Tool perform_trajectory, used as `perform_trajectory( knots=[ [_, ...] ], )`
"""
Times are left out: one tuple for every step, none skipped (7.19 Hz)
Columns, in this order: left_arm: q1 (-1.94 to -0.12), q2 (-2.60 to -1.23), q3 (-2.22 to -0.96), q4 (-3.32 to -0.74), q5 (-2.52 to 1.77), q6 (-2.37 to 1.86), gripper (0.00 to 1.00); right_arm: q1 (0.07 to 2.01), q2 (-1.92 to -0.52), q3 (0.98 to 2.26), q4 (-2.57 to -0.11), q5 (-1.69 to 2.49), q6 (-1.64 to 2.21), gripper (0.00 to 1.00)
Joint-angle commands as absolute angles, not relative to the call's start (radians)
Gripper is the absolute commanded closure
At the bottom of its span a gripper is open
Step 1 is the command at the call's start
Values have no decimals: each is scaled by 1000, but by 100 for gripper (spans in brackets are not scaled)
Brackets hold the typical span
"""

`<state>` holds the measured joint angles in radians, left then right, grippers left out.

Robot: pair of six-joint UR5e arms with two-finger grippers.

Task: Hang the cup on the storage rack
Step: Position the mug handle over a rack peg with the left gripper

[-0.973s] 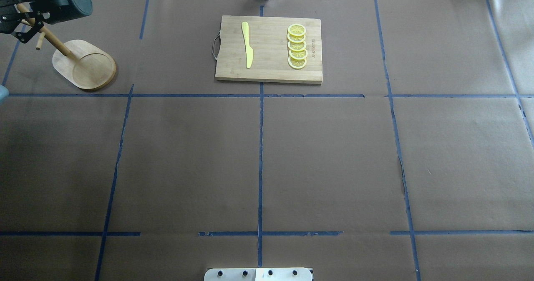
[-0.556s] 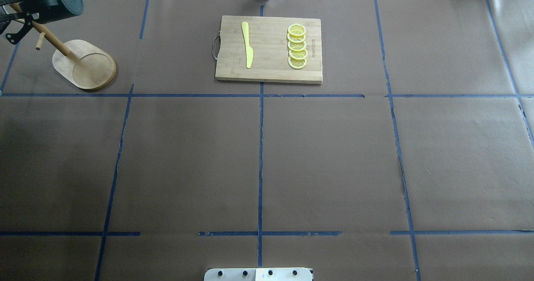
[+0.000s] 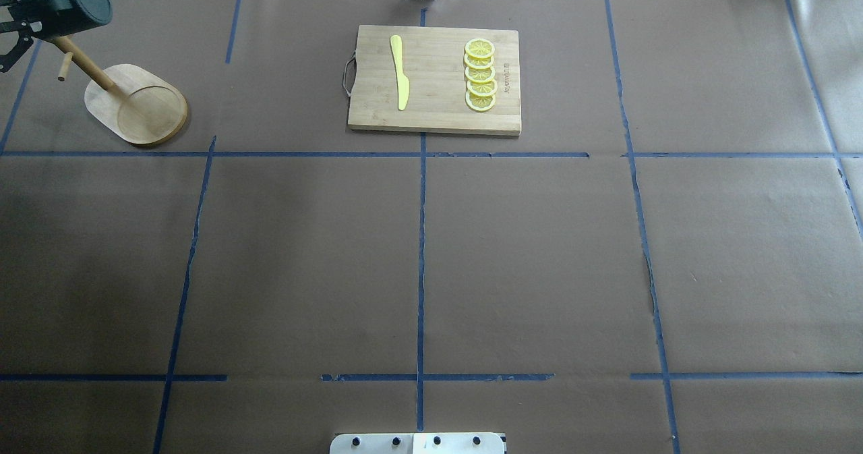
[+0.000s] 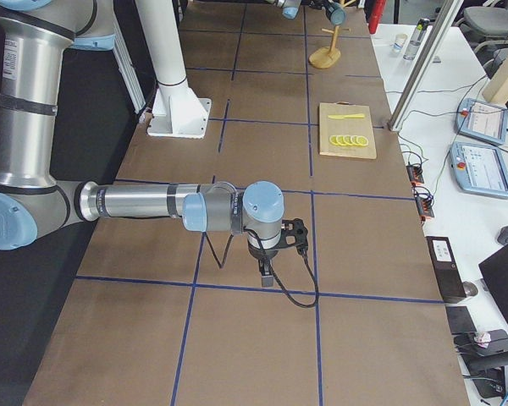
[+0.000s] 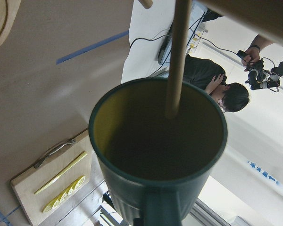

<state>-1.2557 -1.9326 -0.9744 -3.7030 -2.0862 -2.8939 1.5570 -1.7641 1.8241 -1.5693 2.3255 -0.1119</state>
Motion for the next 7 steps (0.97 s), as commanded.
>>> perform_trajectory(
  knots=[
    [-1258, -1933, -933, -3703, -2086, -2895, 96, 1557, -1764, 1825, -1569, 2326, -110, 0],
    [-1258, -1933, -916, -3703, -2086, -2895, 95, 1557, -1764, 1827, -1569, 2326, -110, 0],
    [-1258, -1933, -908, -3703, -2086, -2895, 95, 1557, -1764, 1827, -1569, 2326, -110, 0],
    [-1258, -1934, -902, -3703, -2086, -2895, 90, 1557, -1764, 1827, -1569, 2326, -110, 0],
    [-1256, -1934, -894, -3703, -2085, -2895, 78, 1557, -1764, 1827, -1569, 2326, -109, 0],
    [-1256, -1934, -891, -3703, -2086, -2895, 74, 1557, -1764, 1827, -1569, 2326, -109, 0],
    [-1256, -1934, -885, -3703, -2085, -2895, 72, 1557, -1764, 1827, -1569, 2326, -109, 0]
  ],
)
